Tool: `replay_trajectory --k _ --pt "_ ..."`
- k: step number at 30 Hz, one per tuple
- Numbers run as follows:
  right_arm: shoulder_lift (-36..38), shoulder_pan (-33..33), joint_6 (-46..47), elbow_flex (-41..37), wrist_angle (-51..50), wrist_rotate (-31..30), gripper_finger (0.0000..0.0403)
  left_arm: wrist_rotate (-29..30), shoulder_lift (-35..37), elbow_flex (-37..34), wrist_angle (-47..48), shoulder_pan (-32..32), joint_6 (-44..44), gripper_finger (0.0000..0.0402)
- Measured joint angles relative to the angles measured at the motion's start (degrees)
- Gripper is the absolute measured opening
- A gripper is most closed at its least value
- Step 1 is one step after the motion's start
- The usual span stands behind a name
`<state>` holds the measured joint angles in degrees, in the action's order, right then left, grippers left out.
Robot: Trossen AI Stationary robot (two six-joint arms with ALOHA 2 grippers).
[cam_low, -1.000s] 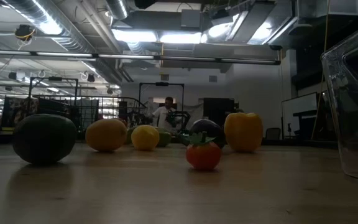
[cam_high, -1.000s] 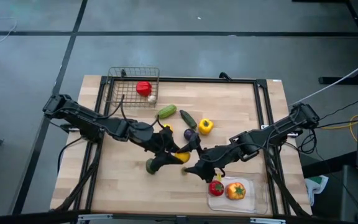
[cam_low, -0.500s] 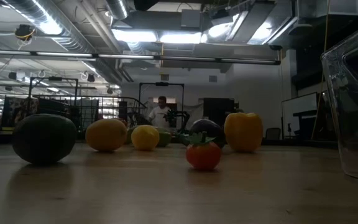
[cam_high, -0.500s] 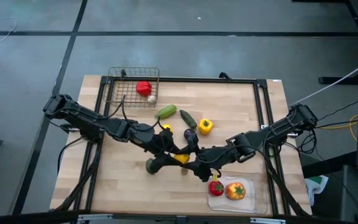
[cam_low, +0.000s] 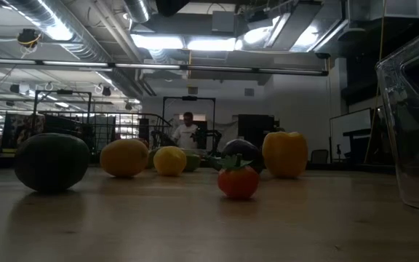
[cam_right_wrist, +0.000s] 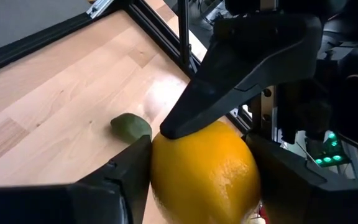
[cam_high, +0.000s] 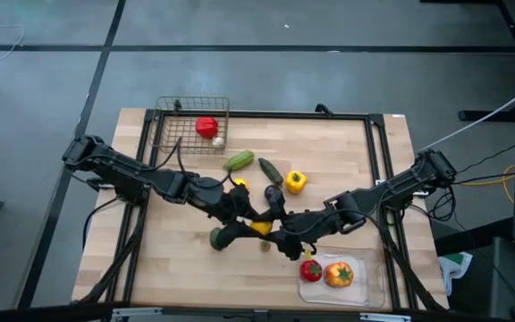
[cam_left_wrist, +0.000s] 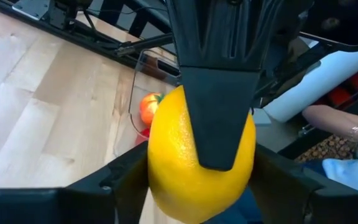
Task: Sort produce into baskets
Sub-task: Put the bottom lemon into the transparent bin
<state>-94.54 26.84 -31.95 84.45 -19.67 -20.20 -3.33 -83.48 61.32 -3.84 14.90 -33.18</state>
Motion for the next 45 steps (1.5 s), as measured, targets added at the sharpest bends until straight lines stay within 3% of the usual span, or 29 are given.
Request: replay_trajectory --k 8,23,32,39,45 --pt "-0.1 0.1 0.3 -0.2 -1.4 0.5 0.0227 0.1 -1.7 0.1 0.0 -0.6 -0.6 0.028" --pt "-0.1 0.2 10.3 0.0 -12.0 2.1 0.0225 1.3 -2.0 0.1 3.1 -2.4 6.1 0.0283" --pt "0.0 0.2 26.6 0.0 -25.7 13.4 0.0225 0.9 -2.0 0.1 11.3 -4.9 6.7 0.0283" --pt "-0.1 1.1 42.5 -1.7 -33.2 27.5 0.0225 0.8 -2.0 0.0 12.3 -5.9 6.8 0.0283" --pt "-0.2 7.0 50.7 -7.6 -33.6 28.7 0.0225 0.7 -2.0 0.0 12.3 -5.8 6.8 0.0283"
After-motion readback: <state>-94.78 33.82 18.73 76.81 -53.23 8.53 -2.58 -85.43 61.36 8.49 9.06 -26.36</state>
